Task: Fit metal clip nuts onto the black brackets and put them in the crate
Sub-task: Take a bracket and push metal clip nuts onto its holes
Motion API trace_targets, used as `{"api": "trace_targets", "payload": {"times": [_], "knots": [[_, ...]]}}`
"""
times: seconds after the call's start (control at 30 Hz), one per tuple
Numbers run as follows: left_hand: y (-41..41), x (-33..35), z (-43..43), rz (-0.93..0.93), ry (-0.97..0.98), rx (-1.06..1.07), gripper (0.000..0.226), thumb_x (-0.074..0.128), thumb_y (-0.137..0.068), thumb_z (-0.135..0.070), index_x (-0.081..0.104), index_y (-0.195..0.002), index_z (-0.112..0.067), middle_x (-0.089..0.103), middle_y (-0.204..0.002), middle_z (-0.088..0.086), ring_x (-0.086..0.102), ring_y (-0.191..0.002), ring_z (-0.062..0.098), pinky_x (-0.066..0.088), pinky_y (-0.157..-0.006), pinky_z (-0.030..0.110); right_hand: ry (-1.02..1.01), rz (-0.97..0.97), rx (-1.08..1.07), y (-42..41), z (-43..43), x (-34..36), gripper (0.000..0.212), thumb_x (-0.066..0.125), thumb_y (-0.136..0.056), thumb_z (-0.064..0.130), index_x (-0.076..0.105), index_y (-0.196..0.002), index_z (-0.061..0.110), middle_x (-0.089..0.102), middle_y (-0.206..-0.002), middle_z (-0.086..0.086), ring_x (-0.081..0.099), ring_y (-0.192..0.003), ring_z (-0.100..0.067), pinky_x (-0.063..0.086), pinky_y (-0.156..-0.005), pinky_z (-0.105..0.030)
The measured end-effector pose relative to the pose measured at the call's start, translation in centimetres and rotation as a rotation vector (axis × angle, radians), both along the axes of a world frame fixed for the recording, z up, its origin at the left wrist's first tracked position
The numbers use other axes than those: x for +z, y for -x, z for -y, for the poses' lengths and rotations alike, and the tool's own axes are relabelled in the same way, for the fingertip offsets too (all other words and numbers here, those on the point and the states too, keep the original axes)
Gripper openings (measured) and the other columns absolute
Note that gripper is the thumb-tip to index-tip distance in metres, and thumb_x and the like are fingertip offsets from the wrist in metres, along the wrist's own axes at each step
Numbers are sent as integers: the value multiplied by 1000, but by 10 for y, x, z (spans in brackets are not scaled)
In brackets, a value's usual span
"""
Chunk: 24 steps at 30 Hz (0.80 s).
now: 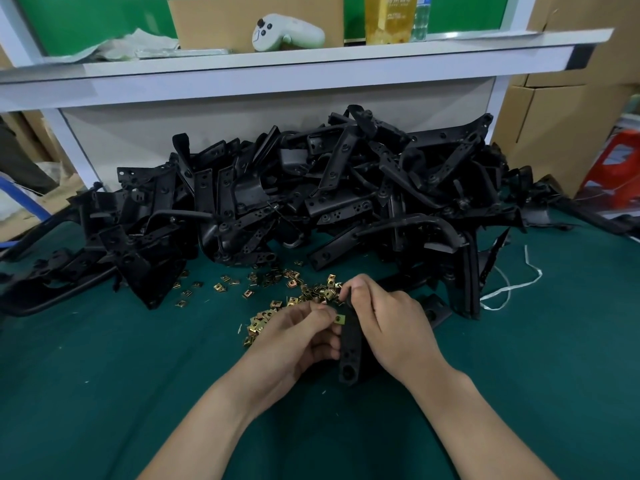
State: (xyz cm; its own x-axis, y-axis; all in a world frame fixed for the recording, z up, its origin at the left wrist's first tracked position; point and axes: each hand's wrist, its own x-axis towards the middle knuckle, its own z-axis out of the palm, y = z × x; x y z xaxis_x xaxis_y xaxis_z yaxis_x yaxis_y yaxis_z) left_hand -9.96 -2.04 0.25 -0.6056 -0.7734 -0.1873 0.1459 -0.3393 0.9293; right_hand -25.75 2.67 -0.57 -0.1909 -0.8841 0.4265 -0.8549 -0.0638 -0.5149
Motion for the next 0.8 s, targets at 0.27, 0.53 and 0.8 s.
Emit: {"api": "trace_targets", "payload": {"times": [0.27,0.53,0.8], "knots": [[-2,-3,-2,13,17,6,8,60,-97,-11,64,-94,-4,68,-78,5,63,-67,12,55,-64,23,-14,-107,-43,-3,0,3,59,-1,-96,53,52,-101,28,39,-47,7,51,-50,-17,43,-59,-38],[4,-2,-12,59,50,127,13,63,-98,-17,69,-97,-6,69,-81,3,65,-72,13,56,-70,23,-13,-118,-74,-5,-1,4,64,-5,-94,54,52,-104,27,41,-50,8,49,-50,-17,40,-58,-37],[14,-5,-30,474,651,320,38,67,-88,-49,44,-117,-58,59,-106,-42,49,-104,-26,36,-80,-5,7,105,-64,-8,0,6,53,3,-89,67,40,-101,31,55,-65,10,56,-62,-13,42,-61,-38]]}}
